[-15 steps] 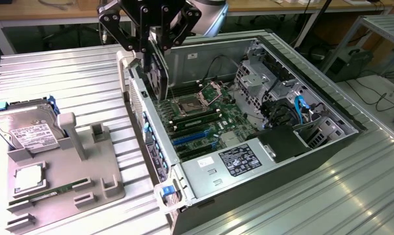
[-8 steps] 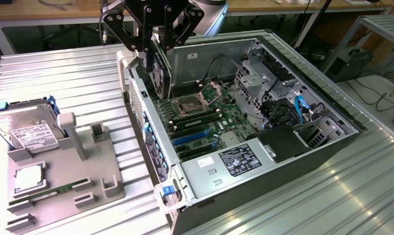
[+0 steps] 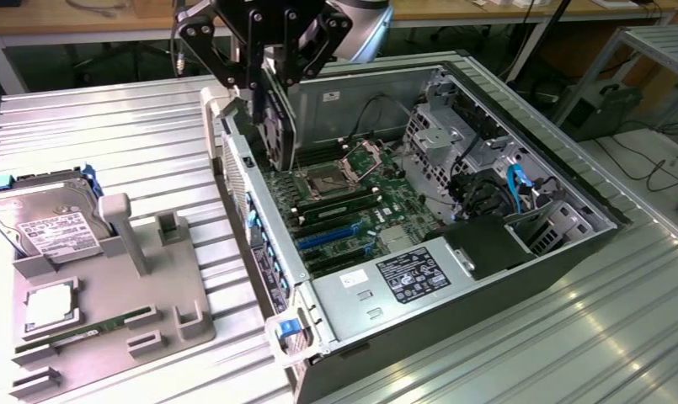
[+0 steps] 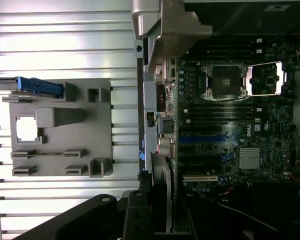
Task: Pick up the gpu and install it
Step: 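Pick up the gpu and move the gpu toward the slot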
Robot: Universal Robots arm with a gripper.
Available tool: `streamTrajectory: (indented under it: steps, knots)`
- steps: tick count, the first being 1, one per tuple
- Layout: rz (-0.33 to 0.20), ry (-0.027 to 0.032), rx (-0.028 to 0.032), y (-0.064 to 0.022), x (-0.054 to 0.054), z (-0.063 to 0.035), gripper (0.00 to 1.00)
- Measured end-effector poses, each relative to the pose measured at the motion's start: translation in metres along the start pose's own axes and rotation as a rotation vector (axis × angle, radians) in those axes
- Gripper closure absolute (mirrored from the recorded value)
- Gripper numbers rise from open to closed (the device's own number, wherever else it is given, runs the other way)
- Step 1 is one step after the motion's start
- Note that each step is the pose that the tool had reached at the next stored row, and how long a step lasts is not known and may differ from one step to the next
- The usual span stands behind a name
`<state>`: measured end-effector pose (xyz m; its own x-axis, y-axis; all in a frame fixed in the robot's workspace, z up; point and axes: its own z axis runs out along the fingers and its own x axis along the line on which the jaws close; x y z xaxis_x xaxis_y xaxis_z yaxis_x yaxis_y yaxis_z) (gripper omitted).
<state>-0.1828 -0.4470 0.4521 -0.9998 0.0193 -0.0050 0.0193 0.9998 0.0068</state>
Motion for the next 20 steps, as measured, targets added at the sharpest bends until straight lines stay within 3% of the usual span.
streamTrajectory:
  steps: [20]
  knots:
    - [0.000, 0.0000, 0.0000, 0.0003, -0.015, 0.0001, 0.73]
